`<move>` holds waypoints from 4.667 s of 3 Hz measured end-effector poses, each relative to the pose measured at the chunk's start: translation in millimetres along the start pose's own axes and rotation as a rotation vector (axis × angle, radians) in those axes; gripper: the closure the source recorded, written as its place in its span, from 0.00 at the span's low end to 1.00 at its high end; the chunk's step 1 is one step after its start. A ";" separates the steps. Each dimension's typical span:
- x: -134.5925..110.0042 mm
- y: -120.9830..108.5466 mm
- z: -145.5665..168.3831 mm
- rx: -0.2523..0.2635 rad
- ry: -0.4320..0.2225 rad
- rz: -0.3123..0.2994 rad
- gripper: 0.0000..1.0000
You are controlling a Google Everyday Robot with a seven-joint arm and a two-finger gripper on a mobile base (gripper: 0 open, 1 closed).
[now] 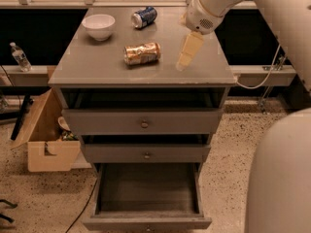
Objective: Place orange can into bottom drawer
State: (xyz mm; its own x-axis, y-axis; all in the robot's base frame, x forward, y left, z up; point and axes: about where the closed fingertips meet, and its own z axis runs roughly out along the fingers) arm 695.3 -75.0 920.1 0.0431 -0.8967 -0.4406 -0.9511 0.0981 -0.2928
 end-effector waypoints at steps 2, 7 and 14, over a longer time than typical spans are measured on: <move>-44.5 -37.7 73.9 -0.032 0.014 -0.096 0.00; -82.0 -25.3 127.6 -0.138 -0.063 -0.109 0.89; 21.8 125.6 28.9 -0.114 -0.246 0.211 1.00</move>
Offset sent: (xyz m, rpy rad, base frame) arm 0.0788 0.0781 -0.0276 -0.0551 -0.0286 0.1053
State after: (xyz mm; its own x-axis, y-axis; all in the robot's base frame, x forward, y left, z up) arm 585.5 -69.8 849.2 -0.0995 -0.7295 -0.6767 -0.9744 0.2091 -0.0822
